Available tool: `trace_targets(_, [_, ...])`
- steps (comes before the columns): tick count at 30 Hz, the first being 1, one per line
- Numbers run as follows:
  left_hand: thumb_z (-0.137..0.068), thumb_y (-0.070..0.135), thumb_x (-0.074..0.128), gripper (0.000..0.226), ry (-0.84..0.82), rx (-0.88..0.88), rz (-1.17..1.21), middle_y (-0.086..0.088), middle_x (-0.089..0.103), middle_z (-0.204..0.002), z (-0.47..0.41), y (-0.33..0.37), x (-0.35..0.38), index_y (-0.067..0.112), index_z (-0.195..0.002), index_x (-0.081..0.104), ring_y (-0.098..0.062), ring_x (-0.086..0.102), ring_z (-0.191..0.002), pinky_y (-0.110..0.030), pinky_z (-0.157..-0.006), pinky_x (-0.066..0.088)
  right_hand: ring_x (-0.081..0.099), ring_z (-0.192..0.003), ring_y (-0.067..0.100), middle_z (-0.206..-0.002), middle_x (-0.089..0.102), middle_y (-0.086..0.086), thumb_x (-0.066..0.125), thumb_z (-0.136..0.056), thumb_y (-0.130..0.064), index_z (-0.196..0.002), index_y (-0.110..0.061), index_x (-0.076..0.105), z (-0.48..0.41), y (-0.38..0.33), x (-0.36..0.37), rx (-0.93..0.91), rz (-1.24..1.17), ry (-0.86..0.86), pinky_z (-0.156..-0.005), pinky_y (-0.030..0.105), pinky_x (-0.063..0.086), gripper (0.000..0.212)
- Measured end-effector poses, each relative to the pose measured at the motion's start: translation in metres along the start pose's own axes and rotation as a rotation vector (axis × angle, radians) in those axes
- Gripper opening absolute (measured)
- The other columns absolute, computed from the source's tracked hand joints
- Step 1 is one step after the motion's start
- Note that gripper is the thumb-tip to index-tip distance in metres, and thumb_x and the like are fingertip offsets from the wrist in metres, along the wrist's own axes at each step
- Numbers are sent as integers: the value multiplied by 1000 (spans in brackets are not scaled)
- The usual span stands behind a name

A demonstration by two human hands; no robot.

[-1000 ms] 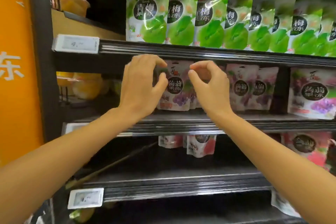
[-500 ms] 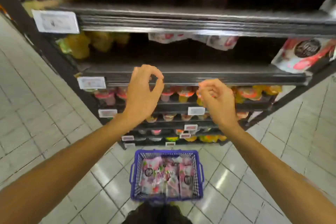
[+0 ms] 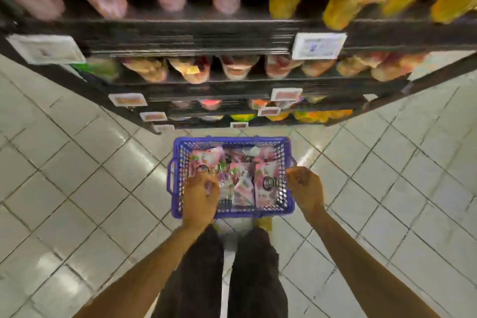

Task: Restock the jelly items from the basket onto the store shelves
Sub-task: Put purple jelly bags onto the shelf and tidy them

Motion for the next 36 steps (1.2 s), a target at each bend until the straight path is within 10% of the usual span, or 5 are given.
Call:
trace_targets(6, [-91,1,56,10,-199,-177,-78,-21,63,-84,-15,-88,116,-3,-85,62,-37,60,-82,-49,-77,48,61,-86,21,-96,66,8,60,-92,-6,-95,-13,65,-81,121,54,284,-93,-53,-72,22,53,9])
trace_targets(14, [-97,11,53,19,-180,-428,-31,-8,65,-105,-66,-143,233,3,-112,61,-9,56,-70,-5,-53,38,66,-98,21,-106,61,8,50,-97,-7,-116,-5,62,-170,223,114,596,-102,-70,-72,28,52,23])
trace_targets(21, [-100,20,46,50,-411,-333,-242,-27,55,-133,-108,-177,297,-2,-145,38,-44,56,-118,-50,-96,49,62,-97,29,-118,67,18,69,-88,-37,-127,3,58,-208,269,157,639,-64,-85,-74,29,41,57])
trace_targets(29, [-89,21,60,34,-479,-609,-51,9,41,-41,-109,-197,285,16,-56,52,-14,39,-46,-24,-51,33,51,-58,15,-79,66,5,84,-76,-34,-105,-15,59,-201,272,164,593,-255,-217,-49,23,41,43])
trace_targets(36, [-90,30,62,23,-377,-739,335,-3,75,-74,-73,-172,216,11,-82,72,-19,70,-68,-26,-57,50,59,-57,22,-68,69,9,88,-68,-33,-85,-8,70,-165,204,123,331,-217,-337,-55,33,50,35])
Point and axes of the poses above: each hand's wrist, its own z-axis away from the middle knuckle, its own x-axis out of the palm, y = z × x, the point moved 1 cm from there along -z, towards the middle knuckle
